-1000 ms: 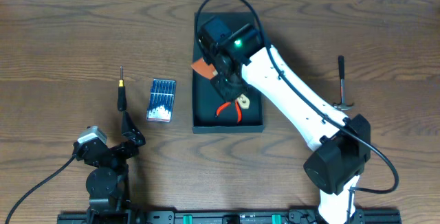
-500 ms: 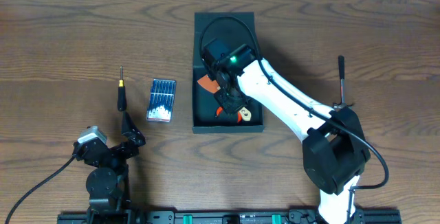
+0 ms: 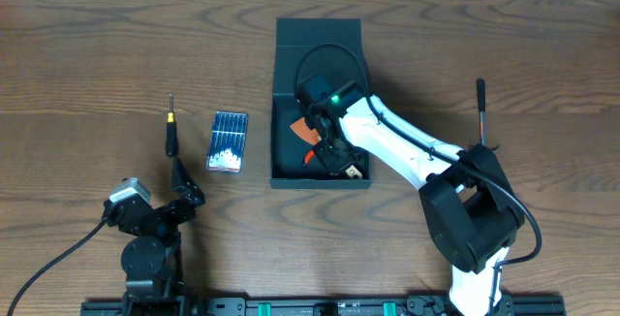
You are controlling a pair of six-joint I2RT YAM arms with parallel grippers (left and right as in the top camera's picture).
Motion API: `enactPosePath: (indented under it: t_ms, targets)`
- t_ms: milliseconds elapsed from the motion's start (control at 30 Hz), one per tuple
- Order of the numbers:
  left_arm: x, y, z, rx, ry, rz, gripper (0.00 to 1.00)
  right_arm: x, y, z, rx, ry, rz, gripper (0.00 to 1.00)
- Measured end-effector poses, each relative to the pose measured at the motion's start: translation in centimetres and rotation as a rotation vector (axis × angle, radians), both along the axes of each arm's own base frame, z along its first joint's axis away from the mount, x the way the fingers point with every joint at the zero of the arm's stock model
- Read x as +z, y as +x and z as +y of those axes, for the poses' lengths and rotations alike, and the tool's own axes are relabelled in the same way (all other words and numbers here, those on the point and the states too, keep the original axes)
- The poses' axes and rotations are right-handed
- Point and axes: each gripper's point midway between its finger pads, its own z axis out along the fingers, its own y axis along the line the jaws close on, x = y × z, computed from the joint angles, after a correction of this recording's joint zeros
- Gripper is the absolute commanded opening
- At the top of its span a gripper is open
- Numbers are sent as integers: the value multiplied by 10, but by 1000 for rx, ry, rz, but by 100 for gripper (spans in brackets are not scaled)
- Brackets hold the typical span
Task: Pack container
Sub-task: 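Carry the scraper into the green box and release it, then move the right gripper back toward the hammer on the right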
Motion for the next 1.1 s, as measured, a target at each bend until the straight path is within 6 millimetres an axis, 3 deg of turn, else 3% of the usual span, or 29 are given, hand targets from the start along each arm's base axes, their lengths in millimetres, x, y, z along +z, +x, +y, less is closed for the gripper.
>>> enactPosePath:
  t_ms: [33, 67, 200, 400, 500, 567, 667, 733, 800, 867, 900, 1000, 1100]
  targets:
    - [0, 0, 0, 0, 0, 0, 98, 0, 0, 0, -1, 0, -1, 32]
    - [0, 0, 0, 0, 0, 0, 99, 0, 0, 0, -6, 2, -2, 57]
    - [0, 0, 0, 0, 0, 0, 98, -1, 2, 1, -13, 6, -9, 83]
    - [0, 0, 0, 0, 0, 0, 98, 1, 3, 4, -11, 17, -12, 87]
    - [0, 0, 0, 0, 0, 0, 99, 18, 11, 11, -12, 37, -27, 88]
    - [0, 0, 0, 0, 0, 0, 99, 47, 28, 26, -12, 86, -81, 89]
    - [0, 0, 0, 0, 0, 0, 98, 106, 58, 44, -25, 171, -194, 93]
    - [0, 0, 0, 0, 0, 0, 99, 148, 74, 43, -58, 207, -272, 94]
    - [0, 0, 0, 0, 0, 0, 99, 185, 86, 25, -121, 205, -334, 94]
    - [0, 0, 0, 0, 0, 0, 99, 210, 94, 1, -192, 192, -378, 94]
    - [0, 0, 0, 0, 0, 0, 99, 222, 99, -22, -251, 174, -395, 95]
    - [0, 0, 0, 0, 0, 0, 99, 234, 103, -90, -416, 97, -397, 97]
    - [0, 0, 0, 0, 0, 0, 99, 228, 105, -155, -572, 19, -365, 99]
